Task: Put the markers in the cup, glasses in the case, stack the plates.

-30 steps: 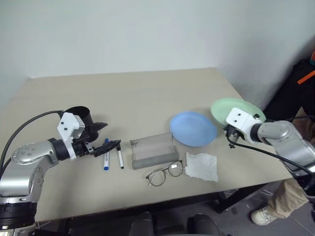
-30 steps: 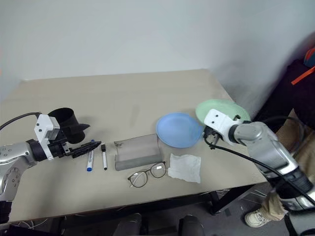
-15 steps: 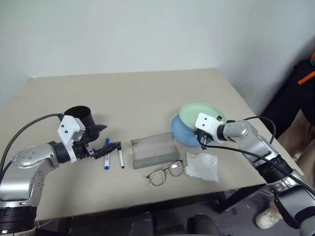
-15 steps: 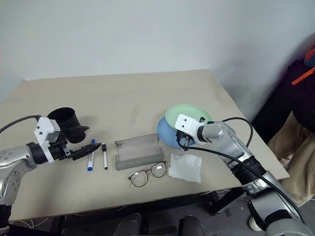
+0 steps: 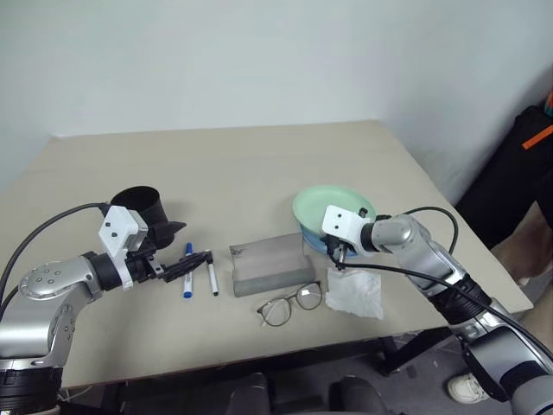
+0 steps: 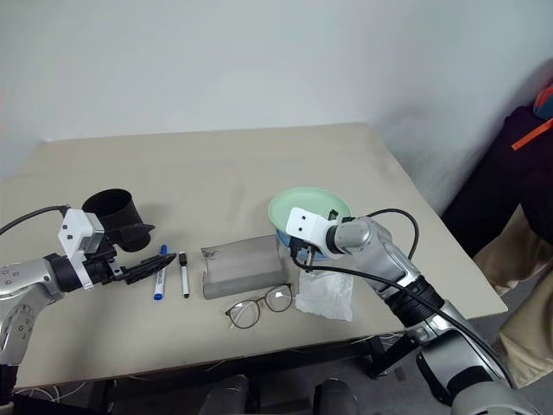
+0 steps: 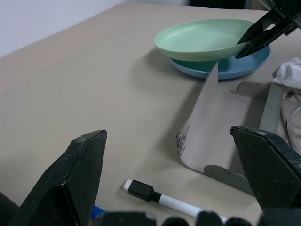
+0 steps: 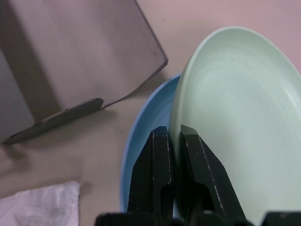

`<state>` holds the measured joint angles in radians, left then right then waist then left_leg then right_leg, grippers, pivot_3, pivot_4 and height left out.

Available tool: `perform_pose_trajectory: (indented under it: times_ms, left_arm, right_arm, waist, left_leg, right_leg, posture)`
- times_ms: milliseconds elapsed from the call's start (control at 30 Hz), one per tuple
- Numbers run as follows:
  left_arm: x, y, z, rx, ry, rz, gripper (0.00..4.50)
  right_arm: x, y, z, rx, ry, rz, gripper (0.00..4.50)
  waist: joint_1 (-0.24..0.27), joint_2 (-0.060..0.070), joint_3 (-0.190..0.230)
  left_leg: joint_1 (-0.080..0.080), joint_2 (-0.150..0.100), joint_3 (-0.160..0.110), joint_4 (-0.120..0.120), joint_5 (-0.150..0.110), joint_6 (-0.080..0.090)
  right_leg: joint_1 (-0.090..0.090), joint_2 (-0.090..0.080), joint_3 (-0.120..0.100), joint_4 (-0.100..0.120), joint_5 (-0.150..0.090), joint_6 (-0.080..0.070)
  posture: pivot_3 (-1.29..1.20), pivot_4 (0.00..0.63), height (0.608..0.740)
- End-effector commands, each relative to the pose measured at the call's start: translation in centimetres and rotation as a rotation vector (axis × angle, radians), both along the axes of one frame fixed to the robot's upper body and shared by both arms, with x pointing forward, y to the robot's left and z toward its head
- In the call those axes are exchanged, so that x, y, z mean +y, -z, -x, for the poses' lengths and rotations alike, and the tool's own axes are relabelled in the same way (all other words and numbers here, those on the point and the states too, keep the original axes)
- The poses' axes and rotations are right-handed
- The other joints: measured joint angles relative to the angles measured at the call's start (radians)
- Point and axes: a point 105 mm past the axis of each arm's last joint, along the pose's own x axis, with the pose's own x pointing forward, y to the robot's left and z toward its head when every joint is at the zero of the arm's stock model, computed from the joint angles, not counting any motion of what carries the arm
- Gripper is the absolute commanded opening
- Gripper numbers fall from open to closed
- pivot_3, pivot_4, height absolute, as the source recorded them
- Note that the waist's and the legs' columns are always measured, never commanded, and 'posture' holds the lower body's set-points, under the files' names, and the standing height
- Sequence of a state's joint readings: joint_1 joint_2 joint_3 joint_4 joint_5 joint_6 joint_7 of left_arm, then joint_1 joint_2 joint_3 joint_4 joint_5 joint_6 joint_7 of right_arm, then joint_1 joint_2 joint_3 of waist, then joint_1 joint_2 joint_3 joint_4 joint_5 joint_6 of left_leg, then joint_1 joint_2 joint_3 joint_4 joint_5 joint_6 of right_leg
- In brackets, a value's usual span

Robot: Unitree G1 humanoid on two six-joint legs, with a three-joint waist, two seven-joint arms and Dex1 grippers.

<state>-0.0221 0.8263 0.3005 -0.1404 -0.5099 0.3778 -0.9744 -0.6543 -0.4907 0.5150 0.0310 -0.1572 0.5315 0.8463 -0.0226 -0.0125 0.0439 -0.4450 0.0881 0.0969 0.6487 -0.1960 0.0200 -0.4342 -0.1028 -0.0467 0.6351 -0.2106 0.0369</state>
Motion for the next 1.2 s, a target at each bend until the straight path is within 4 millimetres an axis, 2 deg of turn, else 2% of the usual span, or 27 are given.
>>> perform_pose_trajectory:
  times_ms: [33,200,500,600,700,933,967,1033,1200]
  left_arm:
    - [0.2,-1.7,-0.1,-0.069,-0.002,-0.012,4.5]
    - [0.1,-1.8,-0.3,-0.07,0.001,-0.014,4.5]
    - [0.0,-1.9,-0.6,-0.074,0.011,-0.015,4.5]
    - [0.0,-1.9,-0.7,-0.076,0.015,-0.015,4.5]
    - [-0.1,-1.9,-0.8,-0.076,0.021,-0.014,4.5]
    - [-0.3,-1.9,-0.9,-0.076,0.024,-0.013,4.5]
    - [-0.3,-1.9,-0.9,-0.076,0.025,-0.012,4.5]
    - [-0.3,-1.9,-0.9,-0.076,0.026,-0.011,4.5]
    - [-0.5,-1.7,-0.9,-0.068,0.039,-0.006,4.5]
  right_arm:
    - [-0.5,-1.1,0.4,-0.033,-0.004,0.006,0.02]
    - [-0.9,-1.2,0.8,-0.025,0.006,0.012,0.02]
    - [-0.9,-1.1,0.5,-0.023,0.021,0.007,0.02]
    - [-0.7,-1.2,0.4,-0.02,0.026,-0.009,0.81]
    - [-0.5,-2.2,0.6,-0.015,0.018,-0.054,1.81]
    - [-2.2,-7.2,1.8,0.034,0.047,-0.23,4.3]
    - [-2.6,-7.8,2.2,0.05,0.051,-0.25,4.45]
    - [-3.4,-8.3,2.8,0.075,0.057,-0.269,4.45]
    - [-5.1,-7.2,5.4,0.192,0.051,-0.281,4.45]
  waist:
    - [0.0,0.0,0.0]
    - [0.0,0.0,0.0]
    - [0.0,0.0,0.0]
    - [0.0,0.0,0.0]
    - [0.0,0.0,0.0]
    - [0.002,0.0,0.0]
    - [0.002,0.0,0.0]
    - [0.003,0.0,0.0]
    - [0.005,-0.001,-0.001]
  left_leg:
    - [0.0,0.0,0.0,0.0,0.0,0.0]
    - [0.0,0.0,0.001,0.001,0.0,0.0]
    - [0.0,0.0,0.001,0.001,0.0,-0.001]
    - [0.0,0.0,0.001,0.001,0.0,-0.001]
    - [0.0,0.0,0.001,0.001,0.0,-0.001]
    - [-0.001,0.0,0.001,0.002,0.0,-0.001]
    - [0.0,0.0,0.001,0.002,0.0,-0.001]
    - [0.0,0.0,0.001,0.002,0.0,-0.001]
    - [0.0,0.0,0.001,0.001,0.0,0.0]
  right_leg:
    - [-0.001,0.0,0.0,0.001,0.0,0.0]
    - [-0.003,0.0,0.001,0.004,0.0,0.0]
    - [-0.004,0.0,0.002,0.004,0.0,0.0]
    - [-0.004,0.0,0.002,0.005,0.0,0.0]
    - [-0.004,0.0,0.002,0.005,0.0,0.0]
    - [-0.004,0.0,0.002,0.005,0.0,0.0]
    - [-0.004,0.0,0.002,0.005,0.0,0.0]
    - [-0.004,0.0,0.002,0.005,0.0,0.0]
    - [-0.004,0.0,0.002,0.004,0.0,-0.001]
  posture:
    - [0.0,0.0,0.74]
    - [0.0,0.0,0.74]
    - [0.0,0.0,0.74]
    - [0.0,0.0,0.74]
    - [0.0,0.0,0.74]
    - [0.0,0.0,0.74]
    - [0.0,0.0,0.74]
    - [0.0,0.0,0.74]
    - [0.0,0.0,0.74]
